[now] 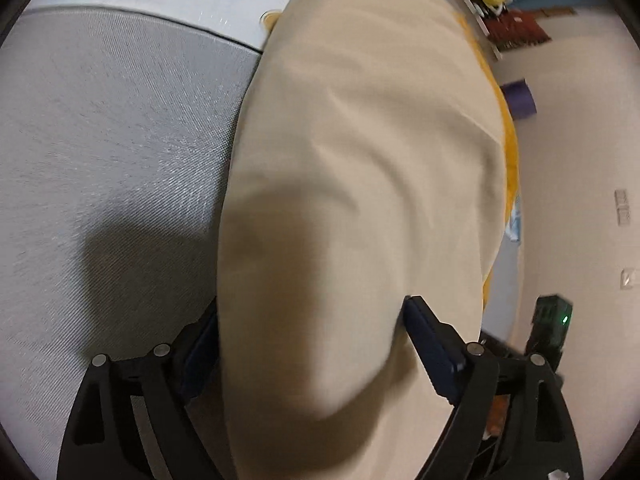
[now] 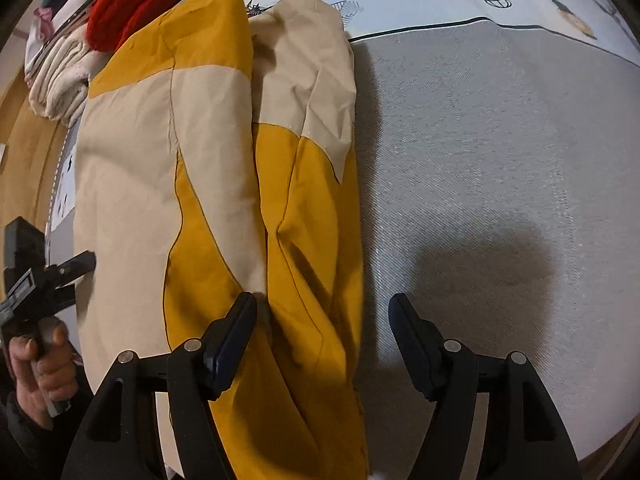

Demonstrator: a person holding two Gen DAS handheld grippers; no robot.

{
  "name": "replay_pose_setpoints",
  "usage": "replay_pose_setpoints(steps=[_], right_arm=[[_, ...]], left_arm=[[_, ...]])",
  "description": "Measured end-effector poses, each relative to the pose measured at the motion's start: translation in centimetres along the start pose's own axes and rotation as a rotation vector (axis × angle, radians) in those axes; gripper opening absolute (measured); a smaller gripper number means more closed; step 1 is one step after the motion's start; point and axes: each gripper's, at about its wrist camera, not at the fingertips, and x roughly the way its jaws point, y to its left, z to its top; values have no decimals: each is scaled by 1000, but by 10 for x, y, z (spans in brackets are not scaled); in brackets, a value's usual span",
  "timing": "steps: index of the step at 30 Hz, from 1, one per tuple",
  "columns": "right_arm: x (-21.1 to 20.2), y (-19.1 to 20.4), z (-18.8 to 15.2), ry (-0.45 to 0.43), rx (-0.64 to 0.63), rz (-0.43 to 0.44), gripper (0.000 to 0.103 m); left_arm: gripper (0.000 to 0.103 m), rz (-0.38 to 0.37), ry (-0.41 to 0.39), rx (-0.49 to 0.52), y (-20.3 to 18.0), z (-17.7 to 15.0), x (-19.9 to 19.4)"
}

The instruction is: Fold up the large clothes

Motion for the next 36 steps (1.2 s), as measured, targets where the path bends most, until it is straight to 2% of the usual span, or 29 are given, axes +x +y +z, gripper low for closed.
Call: replay_pose_setpoints(steps=[2, 3, 4, 6, 7, 9, 11, 15, 18, 21, 24, 28, 30, 33, 36], right_arm=[[3, 0, 1, -6, 8, -4, 68], [5, 0, 3, -10, 5, -7, 63], [5, 2, 3, -17, -3, -7, 46], [7, 8, 9, -19, -9, 42, 20], [7, 11, 10, -25, -13, 47, 13], [6, 18, 10, -30, -28, 55, 10], [5, 21, 11, -31, -11, 72, 8], [3, 38, 20, -84, -10, 113, 8], [5, 64, 32, -120, -19, 138, 7], [12, 94, 48, -149, -38, 153, 7], [20, 115, 55, -170, -51, 162, 7], [34, 131, 67, -147, -72, 119, 7], [38, 134, 69, -130, -77, 95, 7], [40, 130, 70, -105, -59, 77, 10], [36, 133, 79, -117, -39, 42, 22]], left_arm=[[84, -27, -18, -8, 0, 4, 3], [84, -30, -27, -3, -1, 5, 3], [79, -26, -39, 10, -4, 5, 3], [69, 21, -70, 49, -14, 2, -1], [61, 53, -94, 80, -23, 0, -5], [49, 94, -134, 146, -42, 0, -15], [39, 92, -159, 176, -55, 2, -27], [37, 75, -202, 176, -65, 17, -58], [37, 114, -237, 190, -60, 36, -83], [37, 149, -246, 194, -45, 60, -100], [40, 172, -243, 134, -11, 85, -110], [45, 216, -214, -31, 33, 103, -108], [46, 212, -207, -70, 41, 105, -109], [46, 259, -245, -34, 32, 100, -122], [47, 306, -304, 26, 20, 91, -141]])
